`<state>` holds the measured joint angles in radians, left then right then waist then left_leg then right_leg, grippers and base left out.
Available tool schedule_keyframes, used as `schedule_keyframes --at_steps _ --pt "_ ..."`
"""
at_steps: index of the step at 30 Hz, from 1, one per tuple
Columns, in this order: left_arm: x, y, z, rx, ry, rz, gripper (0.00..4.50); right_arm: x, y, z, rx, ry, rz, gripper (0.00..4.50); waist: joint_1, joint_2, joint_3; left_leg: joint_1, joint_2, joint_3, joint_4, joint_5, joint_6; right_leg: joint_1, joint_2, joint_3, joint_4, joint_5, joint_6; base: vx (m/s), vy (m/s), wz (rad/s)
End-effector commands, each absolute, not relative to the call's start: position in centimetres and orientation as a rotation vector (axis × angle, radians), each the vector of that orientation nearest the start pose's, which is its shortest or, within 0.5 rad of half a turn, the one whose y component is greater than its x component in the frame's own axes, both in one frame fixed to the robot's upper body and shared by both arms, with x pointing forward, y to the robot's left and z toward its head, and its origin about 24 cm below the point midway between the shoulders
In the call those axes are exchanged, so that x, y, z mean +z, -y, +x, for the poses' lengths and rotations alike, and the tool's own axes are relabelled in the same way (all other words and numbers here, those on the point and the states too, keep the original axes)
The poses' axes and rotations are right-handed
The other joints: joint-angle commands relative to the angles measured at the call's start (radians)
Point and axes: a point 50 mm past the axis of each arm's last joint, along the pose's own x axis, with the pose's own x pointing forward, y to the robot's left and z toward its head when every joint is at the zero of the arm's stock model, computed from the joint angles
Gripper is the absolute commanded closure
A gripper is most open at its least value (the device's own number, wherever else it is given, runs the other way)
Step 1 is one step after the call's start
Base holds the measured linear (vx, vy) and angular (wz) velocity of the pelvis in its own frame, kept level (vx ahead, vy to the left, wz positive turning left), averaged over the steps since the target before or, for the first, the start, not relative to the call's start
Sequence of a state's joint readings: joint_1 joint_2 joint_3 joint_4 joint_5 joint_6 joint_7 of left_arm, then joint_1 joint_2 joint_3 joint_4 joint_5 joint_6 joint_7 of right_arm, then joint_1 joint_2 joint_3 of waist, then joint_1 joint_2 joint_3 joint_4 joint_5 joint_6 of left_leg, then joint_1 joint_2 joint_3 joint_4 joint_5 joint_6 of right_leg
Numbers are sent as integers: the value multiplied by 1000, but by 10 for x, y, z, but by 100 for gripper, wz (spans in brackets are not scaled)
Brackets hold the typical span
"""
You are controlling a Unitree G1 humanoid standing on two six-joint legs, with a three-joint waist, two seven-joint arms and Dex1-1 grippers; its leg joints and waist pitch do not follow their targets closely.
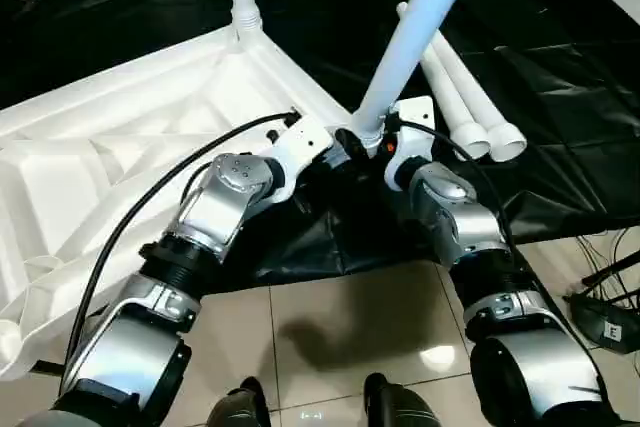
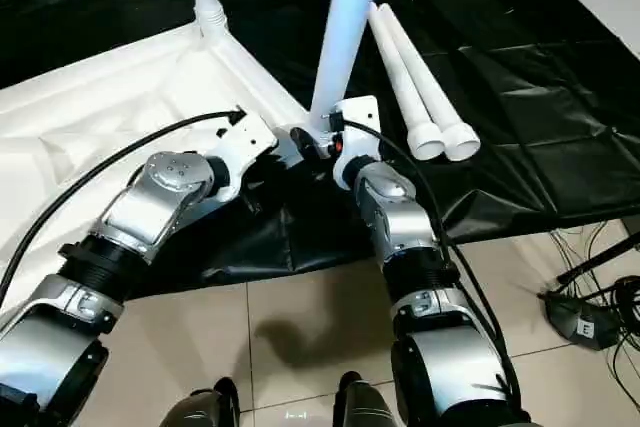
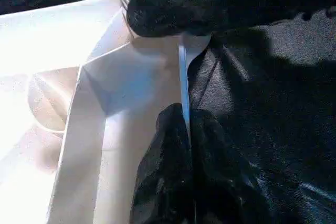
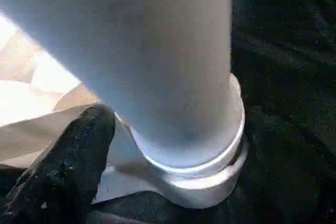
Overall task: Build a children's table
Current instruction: Insert table leg to table base
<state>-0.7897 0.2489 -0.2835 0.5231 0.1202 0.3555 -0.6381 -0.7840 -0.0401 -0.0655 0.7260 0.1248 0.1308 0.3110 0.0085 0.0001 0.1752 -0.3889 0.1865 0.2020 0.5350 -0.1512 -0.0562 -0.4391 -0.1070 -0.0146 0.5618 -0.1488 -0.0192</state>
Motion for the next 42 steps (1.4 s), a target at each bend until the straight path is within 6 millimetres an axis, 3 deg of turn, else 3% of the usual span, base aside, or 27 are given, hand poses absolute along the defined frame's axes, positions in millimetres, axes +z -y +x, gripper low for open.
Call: schedule_keyframes --at_steps 1,7,11,27,34,42 --pt "80 -107 360 -770 -409 560 450 106 92 380 443 -88 70 21 5 -2 -84 18 23 -1 -45 -106 107 55 -15 14 -35 -81 -244 0 0 0" --pt "81 -107 360 -772 -410 565 450 107 93 380 442 -70 49 21 4 -1 -82 18 24 -1 -46 -141 96 55 -16 14 -38 -122 -242 0 0 0" --pt "81 -107 360 -772 -409 566 450 107 91 379 460 -66 61 21 4 -1 -84 19 23 -1 -43 -132 96 55 -15 14 -35 -99 -246 0 0 0" --pt "81 -108 359 -788 -403 581 450 105 92 378 469 -74 58 153 3 0 -87 17 23 -1 -38 -132 97 59 -14 15 -29 -86 -258 0 0 0" --pt "83 -112 354 -879 -354 647 450 118 103 378 451 -44 58 178 4 0 -88 19 23 -1 -36 -120 94 59 -12 16 -25 -71 -252 0 0 0" --pt "102 -124 362 -907 -147 849 450 141 120 381 402 17 66 180 8 3 -91 21 21 -1 -33 -116 86 57 -8 18 -21 -40 -240 0 0 0"
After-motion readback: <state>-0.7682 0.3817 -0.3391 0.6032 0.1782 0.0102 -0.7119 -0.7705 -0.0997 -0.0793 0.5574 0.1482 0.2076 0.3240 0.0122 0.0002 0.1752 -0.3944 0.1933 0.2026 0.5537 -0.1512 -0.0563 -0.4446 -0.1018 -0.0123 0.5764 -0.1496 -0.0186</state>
